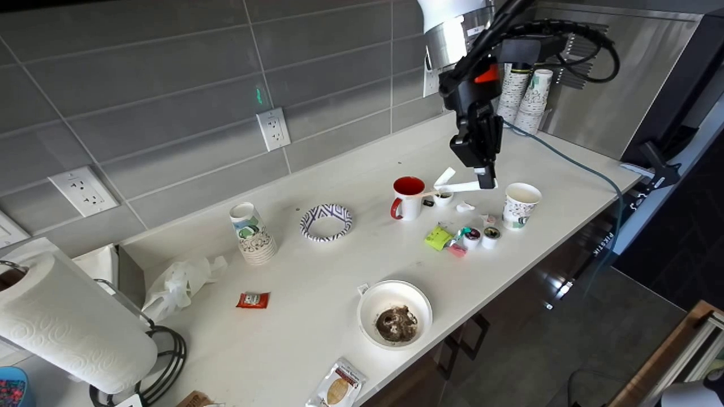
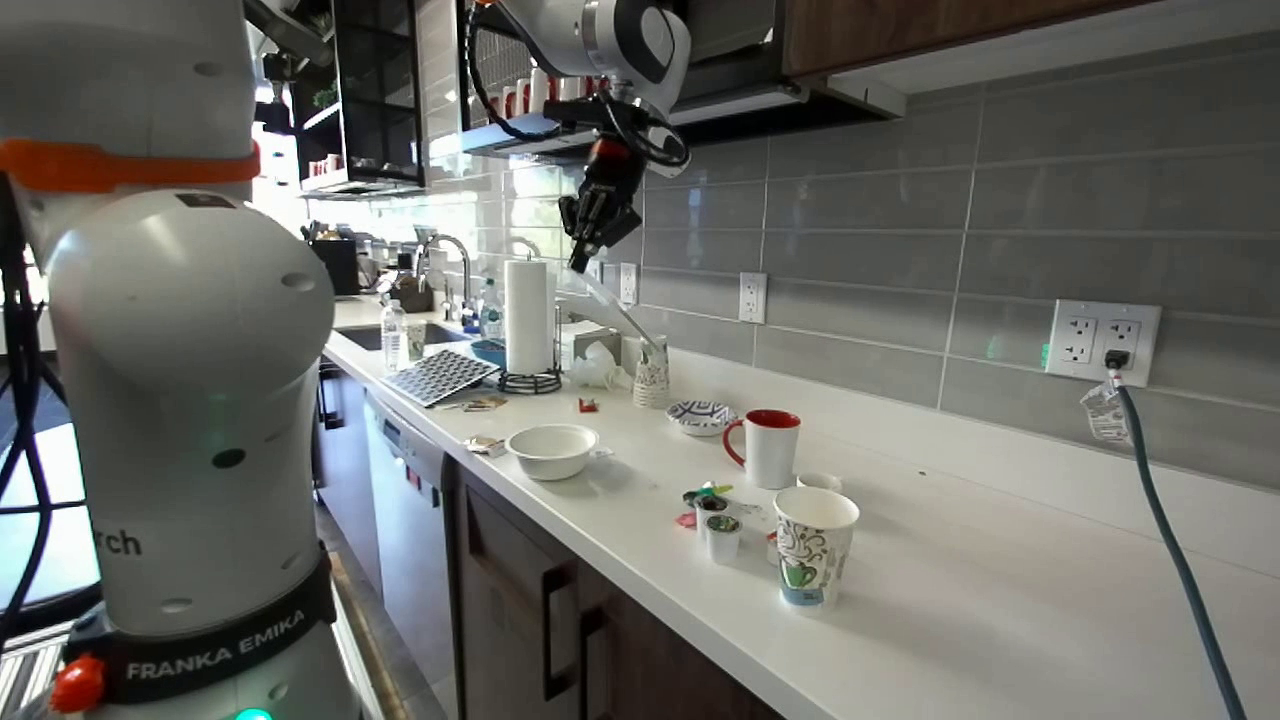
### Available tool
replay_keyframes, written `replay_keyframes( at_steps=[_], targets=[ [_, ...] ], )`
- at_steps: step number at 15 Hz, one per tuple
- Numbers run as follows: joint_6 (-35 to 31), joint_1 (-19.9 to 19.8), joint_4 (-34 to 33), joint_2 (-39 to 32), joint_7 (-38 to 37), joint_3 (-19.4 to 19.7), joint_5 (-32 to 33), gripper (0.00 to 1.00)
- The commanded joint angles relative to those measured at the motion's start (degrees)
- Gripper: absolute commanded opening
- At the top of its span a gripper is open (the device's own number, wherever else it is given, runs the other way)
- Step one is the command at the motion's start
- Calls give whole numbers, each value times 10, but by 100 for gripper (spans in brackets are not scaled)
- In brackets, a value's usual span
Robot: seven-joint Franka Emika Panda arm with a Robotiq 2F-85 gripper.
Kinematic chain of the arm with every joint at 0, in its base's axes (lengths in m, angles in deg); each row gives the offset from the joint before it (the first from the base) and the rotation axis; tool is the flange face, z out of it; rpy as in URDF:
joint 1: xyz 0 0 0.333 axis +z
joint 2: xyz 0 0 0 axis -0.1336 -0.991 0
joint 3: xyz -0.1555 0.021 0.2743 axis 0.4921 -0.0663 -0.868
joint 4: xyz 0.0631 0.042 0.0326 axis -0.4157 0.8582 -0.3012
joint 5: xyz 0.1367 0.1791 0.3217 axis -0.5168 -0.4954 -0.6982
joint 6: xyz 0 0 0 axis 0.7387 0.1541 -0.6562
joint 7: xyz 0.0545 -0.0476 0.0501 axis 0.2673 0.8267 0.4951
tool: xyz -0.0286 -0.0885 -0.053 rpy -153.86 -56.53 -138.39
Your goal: Remove the wooden stirrer from the white packet.
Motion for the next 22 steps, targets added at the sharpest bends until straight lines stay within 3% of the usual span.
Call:
replay_keyframes(
  at_steps=[1, 5, 7, 9, 10, 11, 15, 16, 17, 18, 22],
  targets=[
    [21, 1, -5, -6, -41, -4, 41, 0],
    [-90, 11, 7, 4, 77, -8, 16, 0],
    [-29, 10, -3, 3, -36, -15, 59, 0],
    [0, 9, -5, 3, -86, -17, 66, 0],
    [10, 10, -10, -5, -77, -16, 55, 0],
    [-40, 13, 1, -3, 3, -13, 21, 0],
    [-124, 16, 12, -7, 103, -10, -23, 0],
    [-103, 12, 14, -13, 84, -8, -16, 0],
    [-141, 8, 40, -5, 108, -2, -34, 0],
    [-106, 14, 8, -10, 76, -10, -8, 0],
    [-110, 12, 9, -12, 80, -8, -9, 1]
  ],
)
